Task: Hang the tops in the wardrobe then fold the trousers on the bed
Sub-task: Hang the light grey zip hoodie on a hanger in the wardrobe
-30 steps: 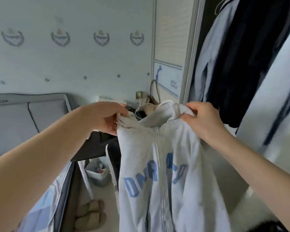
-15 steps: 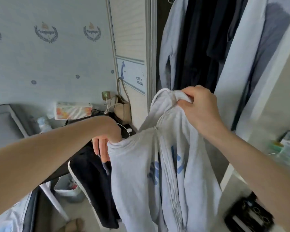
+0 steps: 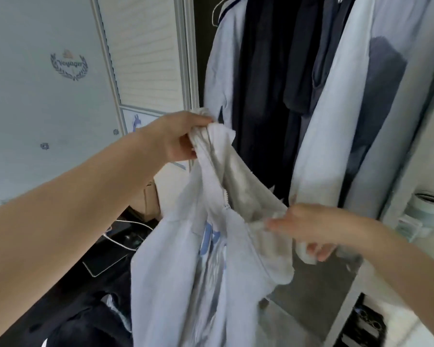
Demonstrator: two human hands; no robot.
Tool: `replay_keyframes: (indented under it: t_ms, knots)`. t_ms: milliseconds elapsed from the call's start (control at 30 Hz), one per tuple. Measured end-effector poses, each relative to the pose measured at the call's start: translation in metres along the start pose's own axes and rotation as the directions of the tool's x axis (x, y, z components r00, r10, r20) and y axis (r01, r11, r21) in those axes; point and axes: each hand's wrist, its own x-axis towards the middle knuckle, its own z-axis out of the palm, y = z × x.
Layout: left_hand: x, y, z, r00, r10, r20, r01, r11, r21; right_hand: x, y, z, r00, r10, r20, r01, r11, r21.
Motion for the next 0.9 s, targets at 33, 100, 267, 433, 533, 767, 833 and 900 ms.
replay_keyframes:
  t_ms: [33, 100, 267, 433, 533, 767, 833, 900]
  knots:
    - [0.005, 0.010, 0.000, 0.999, 0.027, 0.020, -0.027, 1.000, 0.000, 0.007, -0.009, -0.010, 0.991, -0.030, -0.130, 0.022, 0.998, -0.064]
    - [0.009, 0.022, -0.001, 0.997, 0.069, 0.035, -0.069, 0.998, 0.000, 0.026, -0.028, -0.019, 0.887, -0.156, -0.435, 0.125, 0.987, -0.098]
    - [0.024, 0.047, -0.028, 0.993, 0.109, 0.052, -0.110, 0.994, 0.020, 0.064, -0.091, 0.011, 0.917, -0.199, -0.346, 0.194, 0.980, -0.049]
    - [0.038, 0.068, -0.086, 0.987, 0.162, 0.006, -0.162, 0.983, 0.086, 0.084, -0.106, -0.014, 0.831, -0.146, -0.537, 0.131, 0.989, -0.066]
    - [0.044, 0.075, -0.120, 0.984, 0.168, -0.065, -0.159, 0.980, 0.120, 0.089, -0.114, -0.044, 0.675, -0.150, -0.723, 0.133, 0.988, -0.081]
    - [0.046, 0.064, -0.152, 0.985, -0.120, 0.120, 0.047, 0.873, 0.486, 0.084, -0.165, -0.097, 0.404, -0.138, -0.904, 0.459, 0.886, 0.070]
    - [0.042, 0.057, -0.146, 0.942, -0.265, 0.207, 0.060, 0.738, 0.672, 0.082, -0.178, -0.104, 0.354, -0.170, -0.920, 0.512, 0.858, 0.039]
    - [0.039, 0.052, -0.129, 0.938, -0.304, 0.168, 0.032, 0.556, 0.830, 0.082, -0.191, -0.109, 0.309, -0.204, -0.929, 0.532, 0.847, -0.009]
